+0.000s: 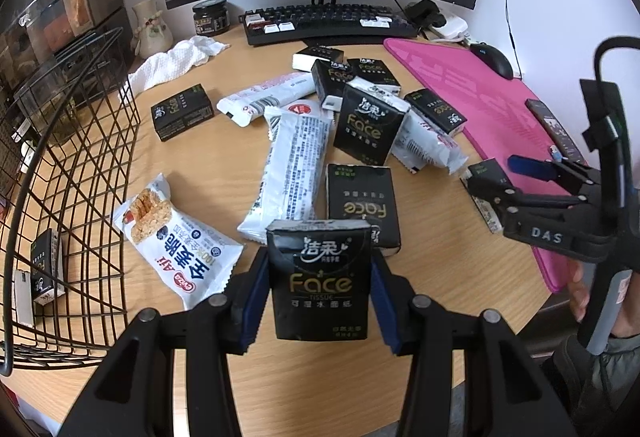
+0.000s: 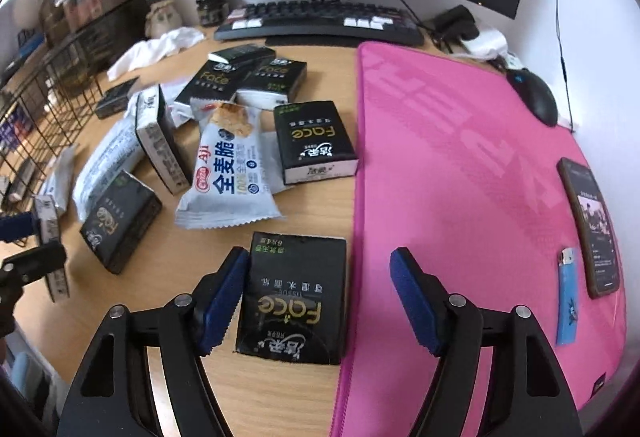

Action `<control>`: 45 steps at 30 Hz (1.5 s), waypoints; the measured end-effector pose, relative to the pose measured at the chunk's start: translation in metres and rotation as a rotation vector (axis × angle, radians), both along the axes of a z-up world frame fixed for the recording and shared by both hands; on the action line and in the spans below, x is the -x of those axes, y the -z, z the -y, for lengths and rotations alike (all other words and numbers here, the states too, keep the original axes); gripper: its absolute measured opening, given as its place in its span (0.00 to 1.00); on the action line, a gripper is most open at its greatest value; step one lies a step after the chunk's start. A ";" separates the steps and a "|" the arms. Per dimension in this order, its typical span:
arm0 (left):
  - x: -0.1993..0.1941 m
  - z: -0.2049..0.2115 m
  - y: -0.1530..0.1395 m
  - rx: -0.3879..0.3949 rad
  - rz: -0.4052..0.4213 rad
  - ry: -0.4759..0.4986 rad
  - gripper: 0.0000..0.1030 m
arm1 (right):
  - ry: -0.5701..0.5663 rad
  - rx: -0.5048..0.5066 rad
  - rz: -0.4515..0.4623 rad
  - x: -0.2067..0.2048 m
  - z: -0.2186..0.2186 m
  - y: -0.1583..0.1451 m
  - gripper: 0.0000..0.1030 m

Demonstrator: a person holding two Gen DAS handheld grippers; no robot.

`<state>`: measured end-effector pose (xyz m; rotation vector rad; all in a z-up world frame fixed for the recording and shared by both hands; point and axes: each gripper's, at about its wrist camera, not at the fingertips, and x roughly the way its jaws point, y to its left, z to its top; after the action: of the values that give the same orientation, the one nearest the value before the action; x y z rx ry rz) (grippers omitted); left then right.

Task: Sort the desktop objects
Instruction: 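Grasp a black Face tissue pack with the right gripper while the left holds its pack, then carry both tissue packs over the wire basket and open both grippers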

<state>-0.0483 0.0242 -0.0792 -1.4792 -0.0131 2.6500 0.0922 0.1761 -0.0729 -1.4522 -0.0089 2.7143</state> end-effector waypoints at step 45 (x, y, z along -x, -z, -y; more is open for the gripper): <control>-0.032 0.023 -0.100 0.001 -0.236 -0.025 0.51 | -0.187 0.064 -0.209 -0.010 0.067 -0.090 0.45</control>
<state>-0.0160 0.0015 0.0210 -1.1647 -0.0111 2.8258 0.1017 0.1096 0.0174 -1.2318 -0.0495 3.0315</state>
